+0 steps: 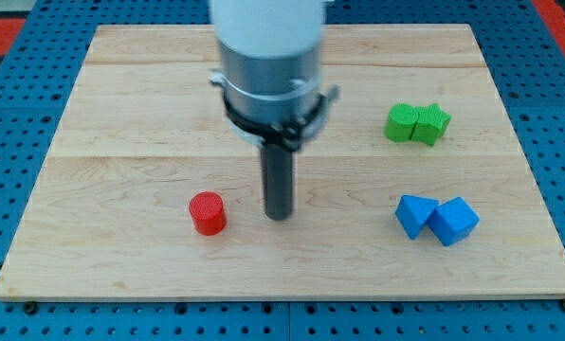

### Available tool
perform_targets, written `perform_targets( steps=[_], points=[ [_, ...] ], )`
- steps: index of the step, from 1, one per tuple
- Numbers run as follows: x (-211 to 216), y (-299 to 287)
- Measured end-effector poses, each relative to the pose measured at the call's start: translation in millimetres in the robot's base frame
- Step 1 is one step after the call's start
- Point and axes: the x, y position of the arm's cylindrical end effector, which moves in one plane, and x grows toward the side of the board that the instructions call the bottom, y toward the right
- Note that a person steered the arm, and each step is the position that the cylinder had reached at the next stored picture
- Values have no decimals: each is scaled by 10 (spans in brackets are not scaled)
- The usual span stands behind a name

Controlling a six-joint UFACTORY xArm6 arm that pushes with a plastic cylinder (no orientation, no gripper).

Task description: Move the red circle to the bottom of the yellow heart

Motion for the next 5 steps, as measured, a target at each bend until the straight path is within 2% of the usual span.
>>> perform_targets(
  steps=[1,3,4,5],
  points=[
    [374,-707],
    [-257,-809],
    [-278,-1292],
    [-667,-1130]
  ],
)
